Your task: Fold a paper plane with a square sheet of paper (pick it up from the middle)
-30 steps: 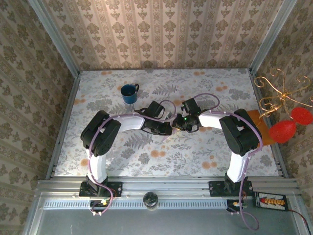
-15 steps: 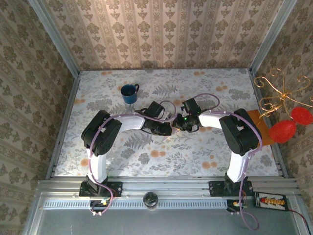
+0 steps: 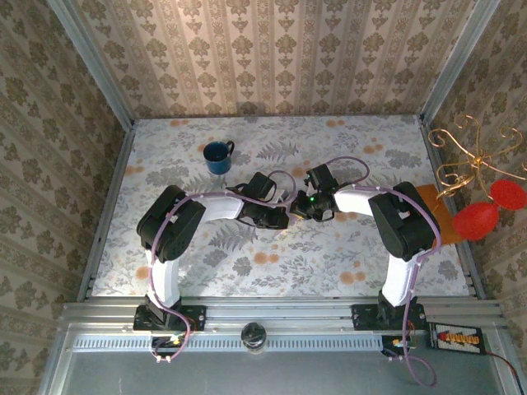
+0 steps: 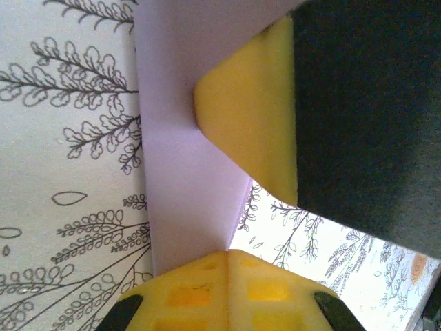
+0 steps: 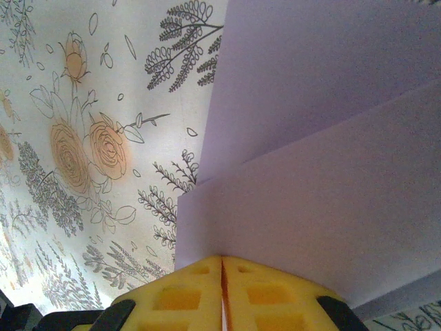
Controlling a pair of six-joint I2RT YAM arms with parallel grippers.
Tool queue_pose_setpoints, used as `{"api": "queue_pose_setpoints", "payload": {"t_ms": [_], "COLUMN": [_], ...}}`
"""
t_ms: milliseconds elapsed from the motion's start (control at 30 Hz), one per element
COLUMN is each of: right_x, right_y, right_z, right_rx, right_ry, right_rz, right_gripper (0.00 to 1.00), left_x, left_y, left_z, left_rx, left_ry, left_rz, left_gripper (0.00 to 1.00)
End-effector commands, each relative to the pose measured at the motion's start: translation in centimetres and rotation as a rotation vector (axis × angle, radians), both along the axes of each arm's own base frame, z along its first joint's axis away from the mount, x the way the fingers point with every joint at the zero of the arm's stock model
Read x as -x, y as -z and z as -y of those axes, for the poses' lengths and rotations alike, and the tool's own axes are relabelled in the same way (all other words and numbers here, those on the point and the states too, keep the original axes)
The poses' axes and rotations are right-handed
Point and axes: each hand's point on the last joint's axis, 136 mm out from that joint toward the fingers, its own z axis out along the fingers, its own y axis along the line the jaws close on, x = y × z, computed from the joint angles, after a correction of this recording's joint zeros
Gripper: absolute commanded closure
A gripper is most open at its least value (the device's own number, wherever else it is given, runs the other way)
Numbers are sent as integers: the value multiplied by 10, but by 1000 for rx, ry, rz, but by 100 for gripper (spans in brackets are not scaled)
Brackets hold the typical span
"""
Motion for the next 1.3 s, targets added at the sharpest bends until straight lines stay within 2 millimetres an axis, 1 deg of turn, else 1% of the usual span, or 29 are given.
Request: {"api": "queue_pose_setpoints", "payload": {"t_ms": [0,200,400,533,767,933,1167,1233,1267], "right_x": [32,34,36,36,36,36,36,37,37], "right_y": [51,55,58,60,61,61,61,61,61], "right_z": [30,34,39,40,40,39,38,36,35], "right_rx": [151,171,202,209,210,209,208,205,202], "right_ry": [37,44,46,47,45,44,40,36,32], "right_rz": [-163,-173,-188,-190,-194,-196,-200,-199,-198], "right_gripper": [91,91,91,91,91,91,91,91,91], "left_x": [16,19,29,42,66,78,90,90,87], "left_y": [24,26,20,20,31,34,26,21,15], "left_z": [-24,-28,-31,-40,-61,-74,-89,-91,-90], "left_rx": [-104,-112,-106,-123,-155,-173,-172,-164,-150], "left_ry": [-17,-20,-2,19,25,12,-36,-49,-56], "left_rz": [-61,-64,-78,-94,-149,-172,-179,-170,-157], "left_gripper": [94,95,95,96,96,96,96,96,96]}}
